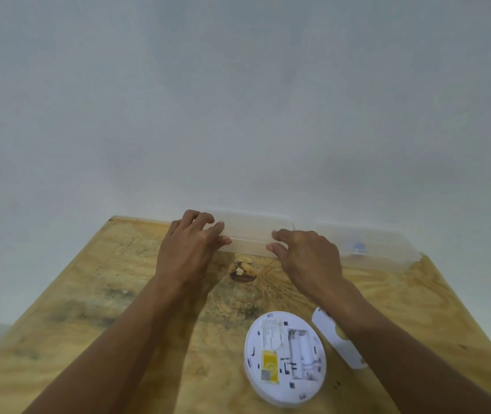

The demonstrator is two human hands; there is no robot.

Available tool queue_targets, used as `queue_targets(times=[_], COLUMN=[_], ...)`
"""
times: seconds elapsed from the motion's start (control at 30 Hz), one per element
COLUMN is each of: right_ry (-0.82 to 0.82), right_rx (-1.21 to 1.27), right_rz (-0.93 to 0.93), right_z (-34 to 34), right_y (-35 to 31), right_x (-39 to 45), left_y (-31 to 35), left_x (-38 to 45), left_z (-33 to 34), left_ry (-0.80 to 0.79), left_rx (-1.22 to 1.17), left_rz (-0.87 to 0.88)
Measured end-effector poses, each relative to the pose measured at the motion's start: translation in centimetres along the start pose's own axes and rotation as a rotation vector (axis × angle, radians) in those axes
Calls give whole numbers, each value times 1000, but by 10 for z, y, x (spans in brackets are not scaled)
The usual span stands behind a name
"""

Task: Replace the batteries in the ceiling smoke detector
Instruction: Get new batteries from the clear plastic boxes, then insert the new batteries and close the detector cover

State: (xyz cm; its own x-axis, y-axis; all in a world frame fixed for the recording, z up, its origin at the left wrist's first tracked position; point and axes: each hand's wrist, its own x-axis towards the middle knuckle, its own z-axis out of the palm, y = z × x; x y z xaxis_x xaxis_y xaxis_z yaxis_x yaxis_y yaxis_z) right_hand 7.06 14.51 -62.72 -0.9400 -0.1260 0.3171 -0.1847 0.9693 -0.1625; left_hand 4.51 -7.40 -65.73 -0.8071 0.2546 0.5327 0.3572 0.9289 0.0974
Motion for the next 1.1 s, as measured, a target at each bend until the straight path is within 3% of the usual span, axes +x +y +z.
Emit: queue_targets(times=[0.27, 0.37, 0.5, 0.6, 0.7, 0.87, 1.1], right_ry=[-113, -206, -282, -315, -270, -217, -159], right_rx=[57, 433, 1090, 1357, 1539, 1733, 1700], right_rz=[60, 236, 655, 880, 988, 1028, 1101], right_z=[-11, -26, -48, -53, -55, -58, -63], right_y=[-2, 3, 23, 36, 44, 49, 44], right_x=[-1, -3, -23, -44, -66, -90, -99], left_y=[9, 12, 16, 18, 23, 45, 78], left_x=[1, 1, 4, 6, 1, -20, -65], left_z=[-9, -14, -19, -24, -31, -45, -65], left_ry=[-100, -140, -181, -258, -259, -154, -149], left_rx=[-30, -20, 3, 85, 152, 31, -315], left_rz=[-81, -113, -138, -146, -157, -151, -247])
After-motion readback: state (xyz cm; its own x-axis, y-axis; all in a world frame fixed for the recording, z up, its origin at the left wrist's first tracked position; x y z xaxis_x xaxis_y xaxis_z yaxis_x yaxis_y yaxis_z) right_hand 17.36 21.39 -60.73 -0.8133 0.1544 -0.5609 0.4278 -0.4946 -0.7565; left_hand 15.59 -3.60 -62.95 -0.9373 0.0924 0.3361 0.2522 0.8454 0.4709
